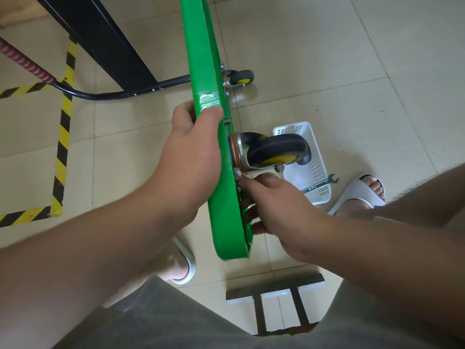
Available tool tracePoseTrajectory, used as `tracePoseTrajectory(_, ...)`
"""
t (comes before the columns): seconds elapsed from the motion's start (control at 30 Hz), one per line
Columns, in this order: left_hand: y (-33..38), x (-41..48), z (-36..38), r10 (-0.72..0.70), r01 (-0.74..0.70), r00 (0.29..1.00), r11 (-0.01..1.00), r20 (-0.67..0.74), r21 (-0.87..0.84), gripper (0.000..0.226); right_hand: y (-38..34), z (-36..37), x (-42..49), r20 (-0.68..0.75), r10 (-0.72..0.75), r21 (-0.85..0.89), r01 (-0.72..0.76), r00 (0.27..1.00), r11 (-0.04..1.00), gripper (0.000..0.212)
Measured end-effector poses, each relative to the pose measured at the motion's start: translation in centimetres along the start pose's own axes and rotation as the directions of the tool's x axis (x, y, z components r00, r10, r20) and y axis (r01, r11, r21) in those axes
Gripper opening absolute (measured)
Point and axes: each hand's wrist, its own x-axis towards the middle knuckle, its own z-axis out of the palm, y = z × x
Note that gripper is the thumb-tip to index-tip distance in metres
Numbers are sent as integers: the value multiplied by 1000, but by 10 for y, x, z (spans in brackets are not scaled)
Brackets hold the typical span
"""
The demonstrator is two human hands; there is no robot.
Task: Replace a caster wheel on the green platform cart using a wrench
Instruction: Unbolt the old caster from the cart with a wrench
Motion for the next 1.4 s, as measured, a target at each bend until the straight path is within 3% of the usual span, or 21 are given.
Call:
tracePoseTrajectory(0.13,0,0,0,1,-1,1000,1000,14,1,25,4,1,1,-16,-45,41,46,999,998,15)
tracePoseTrajectory(0.4,-1,0,1,1,-1,1000,1000,8,-6,26,1,1,1,13,11,55,-12,1000,998,26)
tracePoseTrajectory(0.63,-1,0,0,3,-3,1000,1000,22,-3,26,4,0,2,-5,-40,49,40,999,998,15)
tracePoseTrajectory(0.83,0,0,0,1,-1,1000,1000,0,2,24,1,1,-1,44,23,153,-29,999,988,21)
tracePoseTrajectory(0.97,0,0,0,0,0,1000,1000,-9,7,24,1,0,1,19,20,120,-22,1000,993,30)
tracePoseTrajectory(1.17,0,0,0,-5,5,1000,1000,-10,8,23,3,-1,1,-30,-41,113,44,999,993,15)
tracePoseTrajectory(1.4,0,-1,0,-1,1,1000,1000,1,-3,22,7,-5,-2,-32,-12,124,16,999,992,15)
